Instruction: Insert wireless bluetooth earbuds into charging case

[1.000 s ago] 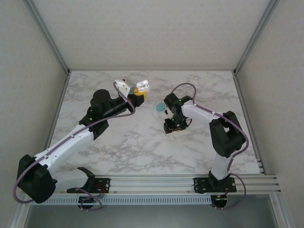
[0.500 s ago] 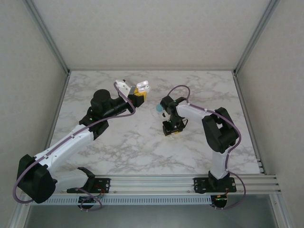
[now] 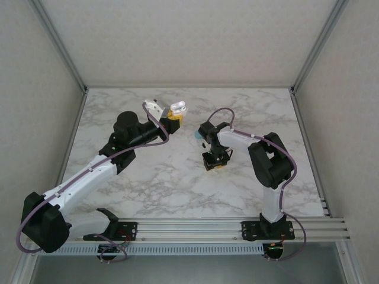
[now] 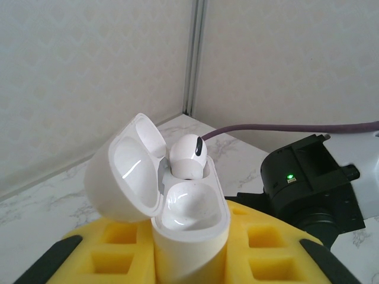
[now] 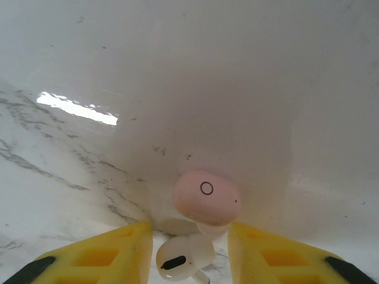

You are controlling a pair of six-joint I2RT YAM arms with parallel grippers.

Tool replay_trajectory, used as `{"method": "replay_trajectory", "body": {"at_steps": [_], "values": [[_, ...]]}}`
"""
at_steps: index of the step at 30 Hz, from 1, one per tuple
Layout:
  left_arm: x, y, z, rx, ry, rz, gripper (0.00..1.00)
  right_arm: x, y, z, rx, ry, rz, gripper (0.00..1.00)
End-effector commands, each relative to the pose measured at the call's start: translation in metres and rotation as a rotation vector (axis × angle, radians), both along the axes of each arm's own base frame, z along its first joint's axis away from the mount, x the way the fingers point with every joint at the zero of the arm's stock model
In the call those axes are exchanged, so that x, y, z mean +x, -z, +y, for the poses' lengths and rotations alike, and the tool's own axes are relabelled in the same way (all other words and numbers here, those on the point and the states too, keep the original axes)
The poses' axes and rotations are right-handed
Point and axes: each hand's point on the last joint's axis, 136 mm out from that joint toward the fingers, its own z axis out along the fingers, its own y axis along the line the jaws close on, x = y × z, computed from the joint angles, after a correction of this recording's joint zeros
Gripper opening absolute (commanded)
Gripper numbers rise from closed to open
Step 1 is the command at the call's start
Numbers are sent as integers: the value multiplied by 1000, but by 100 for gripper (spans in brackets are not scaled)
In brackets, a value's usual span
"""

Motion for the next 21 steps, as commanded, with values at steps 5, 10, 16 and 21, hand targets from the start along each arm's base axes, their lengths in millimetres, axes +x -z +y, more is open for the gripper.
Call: {"method": "replay_trajectory", "body": {"at_steps": [5,10,16,21], "values": [[-2,-12,-2,-9,11,-28,2,-6,9,-4,-49,-23,13,36],[-2,-13,-1,-8,10,-29,2,-9,9,-5,-55,-14,20,31],[-1,-12,-2,-7,9,-26,2,-10,-4,-4,-40,11,0,29],[0,-10,-2,-2,9,-20,3,-8,-25,-2,-1,47,-47,29]]}}
